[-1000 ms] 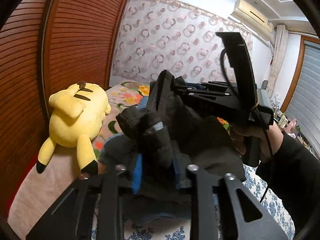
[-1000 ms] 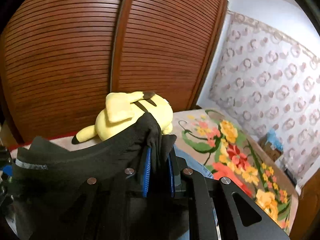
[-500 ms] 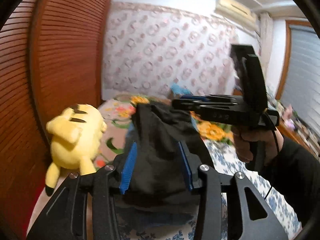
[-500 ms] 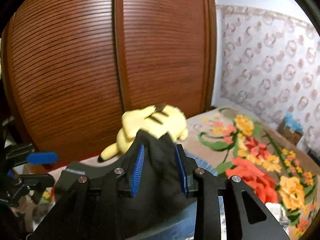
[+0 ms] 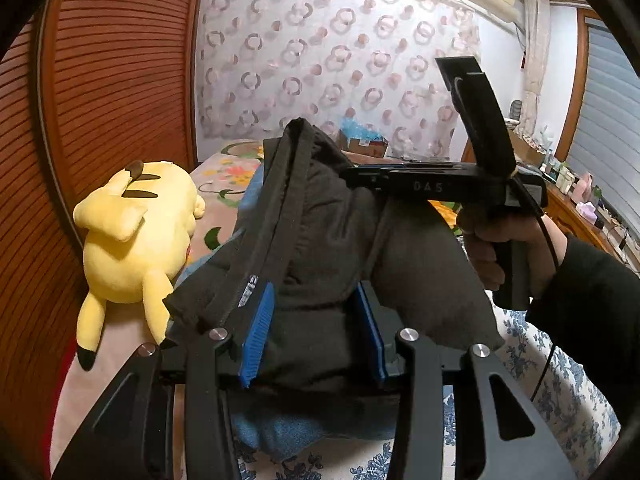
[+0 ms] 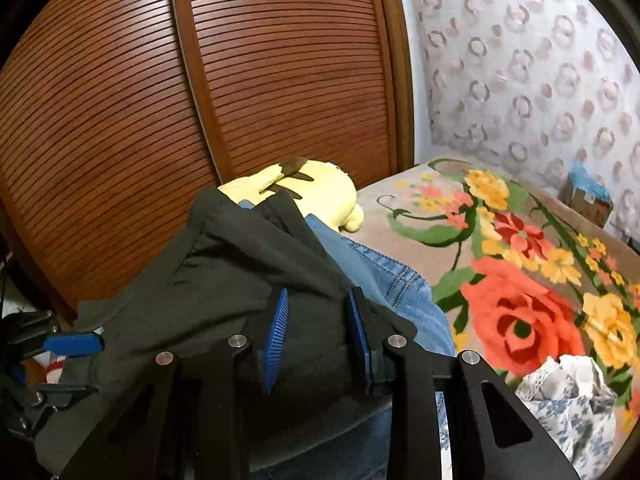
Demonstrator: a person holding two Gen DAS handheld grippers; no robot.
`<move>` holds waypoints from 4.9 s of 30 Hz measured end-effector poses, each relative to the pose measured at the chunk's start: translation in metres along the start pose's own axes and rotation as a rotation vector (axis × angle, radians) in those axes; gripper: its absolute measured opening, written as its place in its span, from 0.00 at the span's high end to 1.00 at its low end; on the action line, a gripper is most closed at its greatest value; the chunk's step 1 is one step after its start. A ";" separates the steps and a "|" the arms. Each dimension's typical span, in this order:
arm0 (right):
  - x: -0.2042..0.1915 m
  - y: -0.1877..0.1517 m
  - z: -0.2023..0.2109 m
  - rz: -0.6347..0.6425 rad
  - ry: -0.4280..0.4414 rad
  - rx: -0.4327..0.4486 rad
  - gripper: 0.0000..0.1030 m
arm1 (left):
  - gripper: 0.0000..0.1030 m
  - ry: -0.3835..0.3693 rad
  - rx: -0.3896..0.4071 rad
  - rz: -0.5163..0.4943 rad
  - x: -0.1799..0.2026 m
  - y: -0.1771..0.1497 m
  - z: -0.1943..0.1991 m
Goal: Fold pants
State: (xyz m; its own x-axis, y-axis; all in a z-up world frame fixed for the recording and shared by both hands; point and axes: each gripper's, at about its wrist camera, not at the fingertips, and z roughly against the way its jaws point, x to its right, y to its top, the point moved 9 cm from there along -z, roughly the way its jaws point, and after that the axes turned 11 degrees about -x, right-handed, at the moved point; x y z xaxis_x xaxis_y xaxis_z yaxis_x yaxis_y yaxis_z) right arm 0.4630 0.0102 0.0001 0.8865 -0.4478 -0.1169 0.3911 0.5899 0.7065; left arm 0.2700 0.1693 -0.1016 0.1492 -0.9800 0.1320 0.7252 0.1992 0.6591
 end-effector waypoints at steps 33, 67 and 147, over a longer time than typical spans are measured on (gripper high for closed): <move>-0.071 -0.075 0.079 -0.010 -0.089 0.030 0.42 | 0.16 0.089 0.020 -0.018 0.001 -0.014 0.056; -0.167 -0.191 0.222 -0.214 -0.307 0.178 0.01 | 0.16 0.057 0.083 -0.094 0.079 -0.048 0.121; -0.249 -0.300 0.348 -0.408 -0.652 0.366 0.01 | 0.16 -0.067 0.218 -0.214 0.203 -0.064 0.223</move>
State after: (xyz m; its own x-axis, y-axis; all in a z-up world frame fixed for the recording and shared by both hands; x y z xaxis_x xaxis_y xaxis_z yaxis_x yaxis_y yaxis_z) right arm 0.0390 -0.2897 0.0599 0.3296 -0.9419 -0.0654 0.4453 0.0940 0.8904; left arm 0.1043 -0.0429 0.0477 -0.0410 -0.9990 0.0166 0.5731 -0.0099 0.8194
